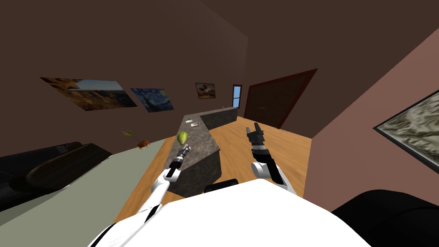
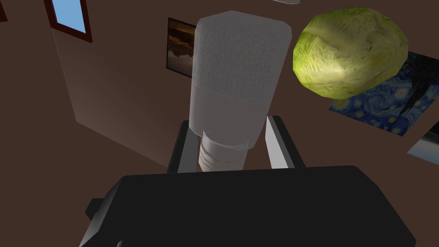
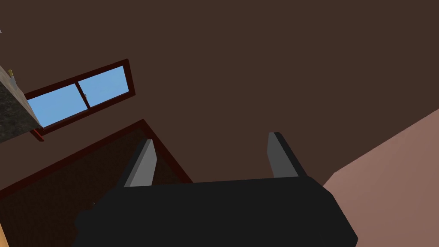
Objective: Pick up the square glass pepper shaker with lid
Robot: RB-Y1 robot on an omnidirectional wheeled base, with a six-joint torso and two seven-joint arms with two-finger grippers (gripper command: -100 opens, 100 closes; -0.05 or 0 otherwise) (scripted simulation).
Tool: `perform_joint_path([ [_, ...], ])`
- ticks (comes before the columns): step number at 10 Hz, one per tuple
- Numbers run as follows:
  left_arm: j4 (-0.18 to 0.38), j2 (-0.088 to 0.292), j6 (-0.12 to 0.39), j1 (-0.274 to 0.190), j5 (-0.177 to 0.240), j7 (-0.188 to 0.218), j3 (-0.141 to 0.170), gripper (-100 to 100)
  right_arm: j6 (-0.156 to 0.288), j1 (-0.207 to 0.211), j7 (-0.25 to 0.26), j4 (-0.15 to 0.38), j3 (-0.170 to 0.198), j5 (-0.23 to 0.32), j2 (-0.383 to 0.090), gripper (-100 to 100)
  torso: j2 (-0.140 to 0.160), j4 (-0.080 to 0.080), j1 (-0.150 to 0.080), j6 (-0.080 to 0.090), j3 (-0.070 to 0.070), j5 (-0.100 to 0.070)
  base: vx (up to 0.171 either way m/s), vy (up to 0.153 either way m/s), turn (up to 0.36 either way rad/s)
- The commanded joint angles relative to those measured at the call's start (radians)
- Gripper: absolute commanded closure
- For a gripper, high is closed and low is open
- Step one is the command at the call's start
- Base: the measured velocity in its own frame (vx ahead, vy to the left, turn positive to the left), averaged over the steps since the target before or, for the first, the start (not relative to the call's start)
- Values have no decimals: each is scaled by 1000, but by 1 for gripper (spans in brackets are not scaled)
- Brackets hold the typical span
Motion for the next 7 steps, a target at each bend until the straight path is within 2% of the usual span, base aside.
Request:
perform_joint_path([
  [1, -50, -29, 36, 37, -10, -11, 14, 100, 0, 0, 0, 0, 0, 0, 0, 0, 0, 0, 0, 0, 0, 0, -27, 59, -97],
  [2, -83, -29, 36, 37, -10, -11, 14, 100, 0, 0, 0, 0, 0, 0, 0, 0, 0, -1, 0, 0, -1, 0, -19, 48, -45],
  [3, -131, -54, 75, 76, -18, -17, 26, 100, 0, 0, 0, 0, 0, 0, 0, 0, -1, 0, -1, 0, -1, 0, -25, 69, -96],
  [4, -157, -54, 75, 76, -18, -17, 26, 100, 0, 0, 0, 0, 0, 0, 0, 0, -1, -1, 0, 0, -1, 1, -27, 58, -65],
  [5, -188, -79, 114, 115, -26, -23, 38, 100, 0, 0, 0, 0, 0, 0, 0, 0, -2, -1, 0, -1, -1, 0, -30, 61, -106],
  [7, -230, -79, 114, 115, -26, -23, 38, 100, 0, 0, 0, 0, 0, 0, 0, 0, -2, -2, 0, -2, -2, 1, -15, 34, -14],
])
